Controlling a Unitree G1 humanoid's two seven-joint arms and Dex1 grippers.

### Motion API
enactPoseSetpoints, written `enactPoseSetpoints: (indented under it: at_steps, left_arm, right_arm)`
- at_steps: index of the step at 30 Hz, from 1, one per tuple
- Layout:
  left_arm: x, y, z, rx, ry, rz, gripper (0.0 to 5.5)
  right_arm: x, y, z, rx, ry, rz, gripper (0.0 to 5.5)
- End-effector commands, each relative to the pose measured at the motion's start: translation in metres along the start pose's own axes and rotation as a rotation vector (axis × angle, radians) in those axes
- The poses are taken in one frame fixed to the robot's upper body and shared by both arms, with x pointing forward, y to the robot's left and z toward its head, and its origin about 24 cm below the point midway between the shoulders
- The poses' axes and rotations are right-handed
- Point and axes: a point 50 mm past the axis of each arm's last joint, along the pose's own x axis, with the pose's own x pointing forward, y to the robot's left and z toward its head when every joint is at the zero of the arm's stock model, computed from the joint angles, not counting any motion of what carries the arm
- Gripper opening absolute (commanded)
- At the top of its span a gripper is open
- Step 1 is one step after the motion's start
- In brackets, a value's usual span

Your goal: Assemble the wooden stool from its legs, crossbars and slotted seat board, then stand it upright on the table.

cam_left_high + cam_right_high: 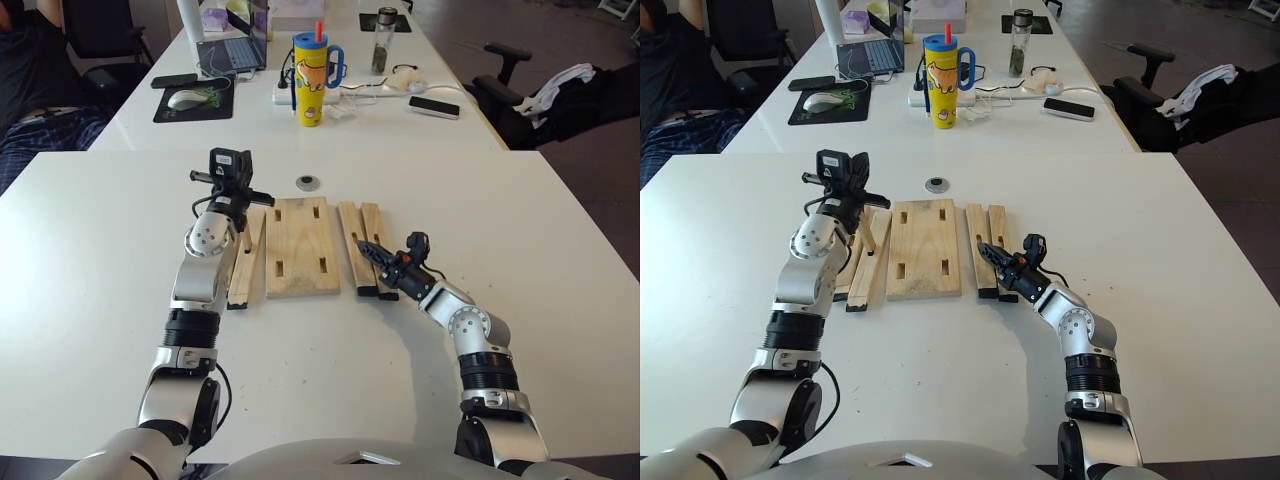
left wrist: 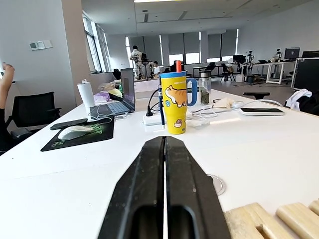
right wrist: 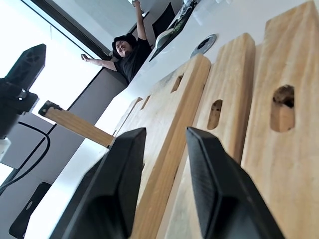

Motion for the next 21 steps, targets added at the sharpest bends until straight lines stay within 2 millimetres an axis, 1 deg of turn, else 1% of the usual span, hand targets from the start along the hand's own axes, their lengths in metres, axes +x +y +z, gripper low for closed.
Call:
enactPoseSetpoints:
  at_steps: [1,2,4,6,7,8,11,15,17,21]
  left_arm:
    - [-0.011,0.009,0.043,0.038,-0.194,0.037,0.54]
    - [-0.017,0.011,0.051,0.049,-0.224,0.044,0.73]
    - [-0.032,0.013,0.057,0.068,-0.237,0.038,1.01]
    - [-0.049,0.011,0.047,0.063,-0.172,0.010,1.35]
    - [-0.056,0.010,0.042,0.060,-0.140,-0.003,1.43]
    - [-0.060,0.010,0.040,0.059,-0.120,-0.011,1.65]
    - [-0.078,0.005,0.016,0.046,0.009,-0.070,2.05]
    - [-0.086,-0.004,-0.002,0.031,0.104,-0.108,2.75]
    - [-0.088,-0.007,-0.010,0.031,0.146,-0.115,2.75]
    - [-0.090,-0.008,-0.020,0.060,0.199,-0.101,2.75]
  right_arm:
    - [0.001,0.008,0.006,-0.038,-0.006,0.056,1.49]
    - [0.000,0.009,0.007,-0.037,-0.011,0.062,1.49]
    - [-0.002,0.009,0.009,-0.039,-0.020,0.064,1.49]
    - [-0.005,0.009,0.011,-0.041,-0.036,0.058,1.49]
    - [-0.007,0.009,0.012,-0.041,-0.046,0.054,1.49]
    - [-0.007,0.009,0.013,-0.042,-0.052,0.052,1.49]
    - [-0.011,0.013,0.020,-0.043,-0.105,0.048,1.49]
    - [-0.008,0.020,0.028,-0.051,-0.135,0.051,1.49]
    - [-0.008,0.021,0.029,-0.051,-0.138,0.050,1.49]
    - [-0.006,0.021,0.030,-0.045,-0.126,0.051,1.49]
